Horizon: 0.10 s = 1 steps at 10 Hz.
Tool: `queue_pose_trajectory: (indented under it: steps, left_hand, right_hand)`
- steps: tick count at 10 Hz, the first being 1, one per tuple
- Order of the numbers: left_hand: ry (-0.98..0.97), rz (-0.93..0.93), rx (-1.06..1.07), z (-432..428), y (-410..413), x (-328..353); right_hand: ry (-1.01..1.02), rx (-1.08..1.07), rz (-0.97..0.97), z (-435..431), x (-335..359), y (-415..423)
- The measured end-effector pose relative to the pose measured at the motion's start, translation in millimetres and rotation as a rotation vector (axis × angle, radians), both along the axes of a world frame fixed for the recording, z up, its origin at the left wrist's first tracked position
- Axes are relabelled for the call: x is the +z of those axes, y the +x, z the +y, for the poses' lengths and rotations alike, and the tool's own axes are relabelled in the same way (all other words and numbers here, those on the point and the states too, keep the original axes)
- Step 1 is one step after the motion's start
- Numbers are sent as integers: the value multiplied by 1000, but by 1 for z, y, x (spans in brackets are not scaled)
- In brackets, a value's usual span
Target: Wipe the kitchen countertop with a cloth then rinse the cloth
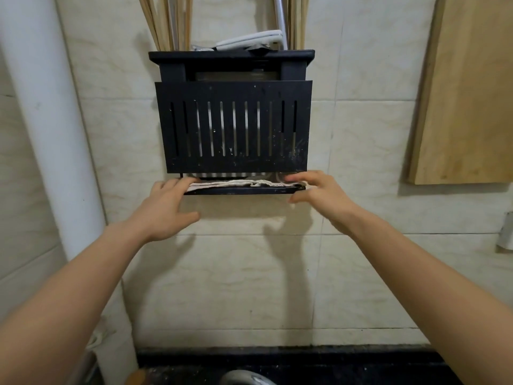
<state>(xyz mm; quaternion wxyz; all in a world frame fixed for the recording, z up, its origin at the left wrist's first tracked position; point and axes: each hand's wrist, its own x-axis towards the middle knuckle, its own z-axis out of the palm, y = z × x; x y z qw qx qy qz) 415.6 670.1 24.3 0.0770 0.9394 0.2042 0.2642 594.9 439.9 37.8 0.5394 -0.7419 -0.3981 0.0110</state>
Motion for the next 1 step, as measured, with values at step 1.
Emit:
queue_pose_trajectory:
  steps: [1]
  left_hand:
    - [-10, -59, 28, 7, -2, -6]
  right_hand:
    - [71, -43, 140, -15, 5, 6]
